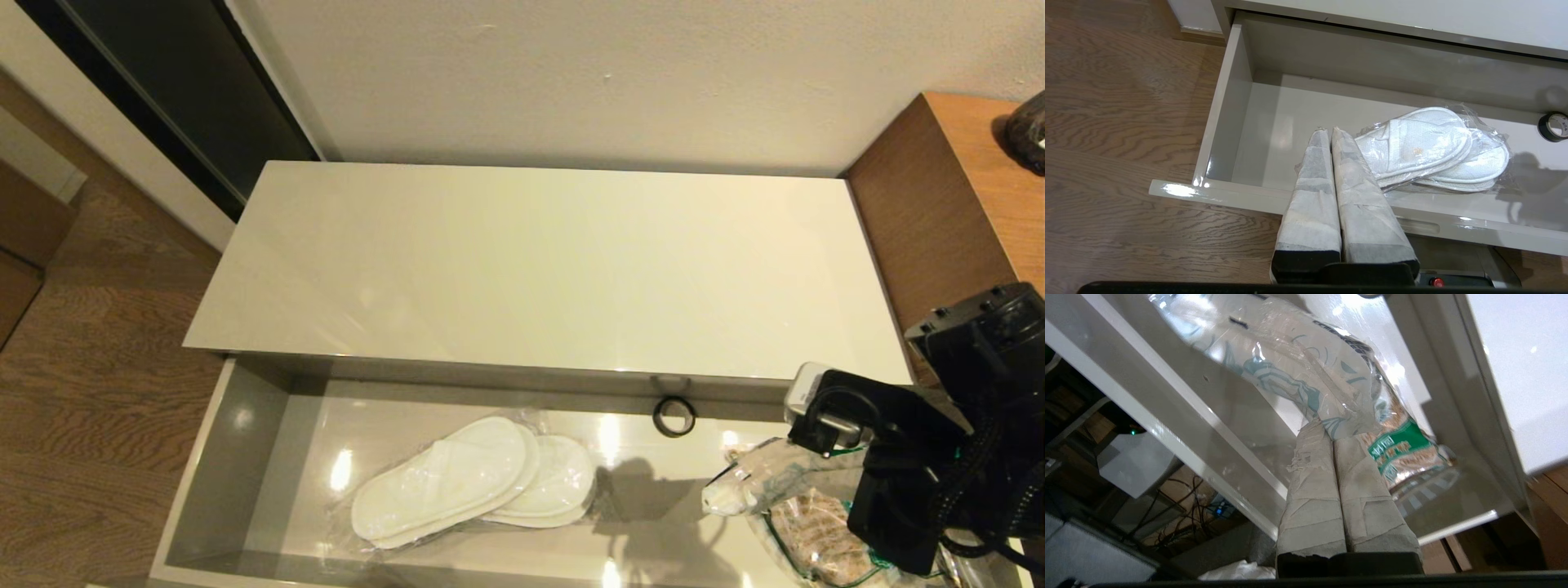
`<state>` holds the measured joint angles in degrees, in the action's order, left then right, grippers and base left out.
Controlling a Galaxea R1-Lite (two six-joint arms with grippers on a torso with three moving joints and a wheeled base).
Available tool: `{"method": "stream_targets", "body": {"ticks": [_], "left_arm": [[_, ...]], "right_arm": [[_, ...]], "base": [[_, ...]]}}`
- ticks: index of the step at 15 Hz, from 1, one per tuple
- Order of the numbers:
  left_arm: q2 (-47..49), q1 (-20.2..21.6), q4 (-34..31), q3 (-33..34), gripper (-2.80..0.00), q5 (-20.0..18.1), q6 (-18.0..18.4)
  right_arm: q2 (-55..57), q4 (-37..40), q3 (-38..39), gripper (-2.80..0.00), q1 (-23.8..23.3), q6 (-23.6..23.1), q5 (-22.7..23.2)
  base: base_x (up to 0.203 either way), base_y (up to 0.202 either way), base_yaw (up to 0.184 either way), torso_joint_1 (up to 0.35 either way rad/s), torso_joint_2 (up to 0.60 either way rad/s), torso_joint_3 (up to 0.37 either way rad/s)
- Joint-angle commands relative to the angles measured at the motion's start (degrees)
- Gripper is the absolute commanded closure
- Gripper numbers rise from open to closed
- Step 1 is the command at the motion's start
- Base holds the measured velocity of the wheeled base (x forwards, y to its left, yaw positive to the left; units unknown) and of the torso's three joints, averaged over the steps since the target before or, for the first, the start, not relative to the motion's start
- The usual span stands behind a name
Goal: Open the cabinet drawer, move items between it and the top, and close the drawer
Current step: Place the tissue on the table
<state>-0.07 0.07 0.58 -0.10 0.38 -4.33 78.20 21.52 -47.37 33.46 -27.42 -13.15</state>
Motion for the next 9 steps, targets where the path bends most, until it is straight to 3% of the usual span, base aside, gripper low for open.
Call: {"method": "stream_targets", "body": {"ticks": [1,9], "left_arm": [[0.07,0.01,0.04,0.01,0.0,-0.03,-0.07],[0.07,0.01,0.04,0.01,0.0,0.01,-0.07]], "right_arm": [[-1.97,2.19,-1.72,0.0,0.02,-0.18,-0.2],[-5.4,11.45,-9.95,0.0,-0.04,-0.18,-1.46]], "base": [[0.0,0.0,0.0,0.0,0.0,0.0],[0.0,0.0,0.0,0.0,0.0,0.0]]}}
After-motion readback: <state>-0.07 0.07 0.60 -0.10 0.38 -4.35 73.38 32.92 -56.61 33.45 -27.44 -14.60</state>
